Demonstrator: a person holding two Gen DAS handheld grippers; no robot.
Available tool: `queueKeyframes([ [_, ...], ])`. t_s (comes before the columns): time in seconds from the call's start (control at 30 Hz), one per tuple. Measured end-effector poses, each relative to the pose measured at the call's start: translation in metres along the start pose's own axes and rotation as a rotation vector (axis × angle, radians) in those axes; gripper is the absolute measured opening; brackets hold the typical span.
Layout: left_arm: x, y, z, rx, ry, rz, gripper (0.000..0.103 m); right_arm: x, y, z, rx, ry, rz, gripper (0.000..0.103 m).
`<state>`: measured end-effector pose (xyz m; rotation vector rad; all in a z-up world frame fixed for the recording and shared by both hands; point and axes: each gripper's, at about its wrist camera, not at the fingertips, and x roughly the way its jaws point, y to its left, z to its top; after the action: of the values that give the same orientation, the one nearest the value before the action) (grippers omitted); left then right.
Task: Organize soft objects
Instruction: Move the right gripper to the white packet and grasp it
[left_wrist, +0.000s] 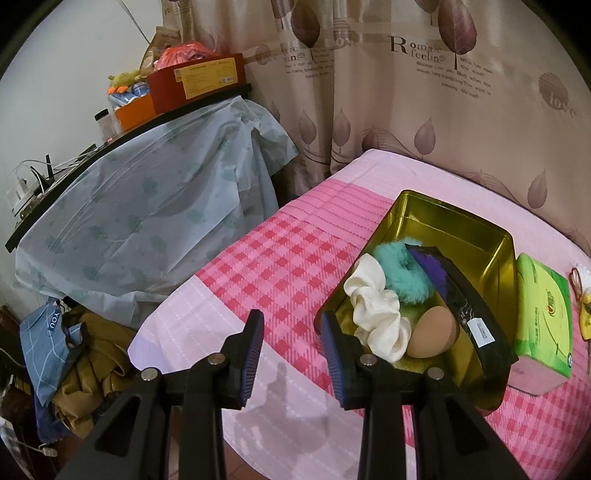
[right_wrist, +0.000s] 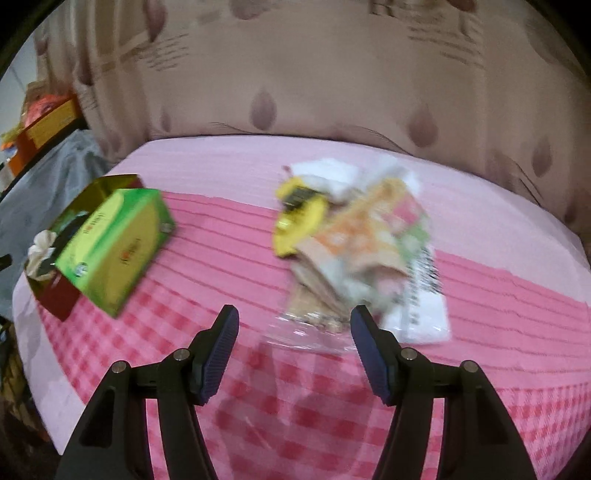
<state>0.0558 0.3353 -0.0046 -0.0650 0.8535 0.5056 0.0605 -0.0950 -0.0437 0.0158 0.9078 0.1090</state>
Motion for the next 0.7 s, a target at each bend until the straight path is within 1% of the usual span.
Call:
queueKeyframes([
  [0.13, -0.001, -0.002, -0.001, 0.011, -0.005, -0.003, 0.033, 0.001, -0.027, -0.010, 0.033, 0.012, -0.036, 0.064],
  [0.3, 0.000, -0.004, -0.002, 0.020, -0.007, -0.003, 0.033, 0.001, -0.050, -0.021, 0.070, 0.022, -0.066, 0.064],
  [0.43, 0.000, -0.004, -0.003, 0.022, -0.009, -0.002, 0.033, 0.004, -0.063, -0.024, 0.086, 0.034, -0.080, 0.070],
  [0.5, 0.000, -0.005, -0.003, 0.023, -0.007, -0.002, 0.033, 0.007, -0.066, -0.024, 0.090, 0.038, -0.083, 0.070],
  [0.7, 0.000, -0.005, -0.002, 0.025, -0.004, -0.001, 0.033, 0.007, -0.078, -0.019, 0.101, 0.013, -0.113, 0.070],
])
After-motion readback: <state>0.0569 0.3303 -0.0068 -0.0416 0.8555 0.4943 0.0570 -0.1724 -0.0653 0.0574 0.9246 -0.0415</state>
